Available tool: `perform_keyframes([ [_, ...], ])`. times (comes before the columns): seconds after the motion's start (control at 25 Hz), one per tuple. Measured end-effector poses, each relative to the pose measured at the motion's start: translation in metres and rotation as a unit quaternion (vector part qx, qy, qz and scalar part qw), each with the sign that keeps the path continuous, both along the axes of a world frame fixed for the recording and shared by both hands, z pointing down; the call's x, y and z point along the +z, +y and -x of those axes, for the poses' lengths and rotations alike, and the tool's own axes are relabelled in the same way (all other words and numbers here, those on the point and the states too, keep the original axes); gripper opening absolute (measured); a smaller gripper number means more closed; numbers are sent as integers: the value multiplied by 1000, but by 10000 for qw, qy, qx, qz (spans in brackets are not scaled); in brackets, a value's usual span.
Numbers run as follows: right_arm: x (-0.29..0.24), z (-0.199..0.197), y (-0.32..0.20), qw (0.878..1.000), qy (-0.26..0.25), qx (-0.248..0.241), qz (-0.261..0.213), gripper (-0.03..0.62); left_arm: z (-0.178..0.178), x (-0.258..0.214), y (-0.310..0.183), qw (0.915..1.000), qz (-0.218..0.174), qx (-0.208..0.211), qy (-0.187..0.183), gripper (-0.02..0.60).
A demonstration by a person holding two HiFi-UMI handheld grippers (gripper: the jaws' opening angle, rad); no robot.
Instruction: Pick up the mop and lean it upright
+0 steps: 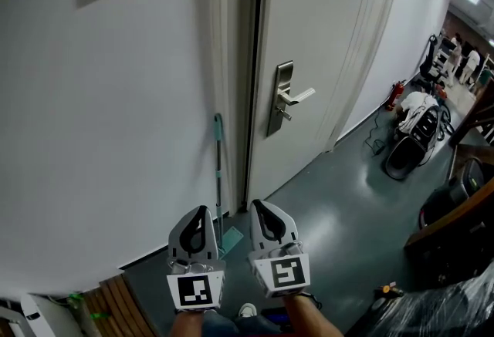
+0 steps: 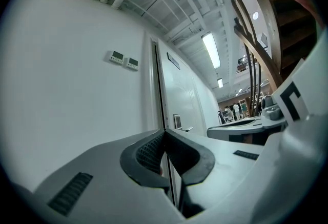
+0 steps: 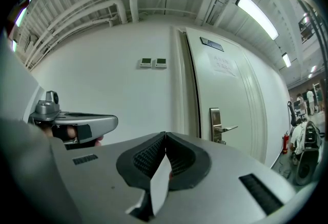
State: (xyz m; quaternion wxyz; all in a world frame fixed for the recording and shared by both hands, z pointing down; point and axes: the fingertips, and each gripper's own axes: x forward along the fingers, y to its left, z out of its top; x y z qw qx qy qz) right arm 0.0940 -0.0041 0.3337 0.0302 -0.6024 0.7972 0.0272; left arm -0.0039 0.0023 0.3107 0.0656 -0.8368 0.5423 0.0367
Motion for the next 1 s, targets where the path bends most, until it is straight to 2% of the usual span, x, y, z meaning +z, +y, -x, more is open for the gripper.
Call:
perform_keyframes([
  [0.52, 4, 12, -70, 9997, -13, 222, 72, 17, 12, 3, -75, 9998, 21, 191, 3, 12],
  [1.0, 1, 57, -127, 9986, 68, 517, 85, 17, 54, 0, -136, 9986, 33, 514, 70, 12],
])
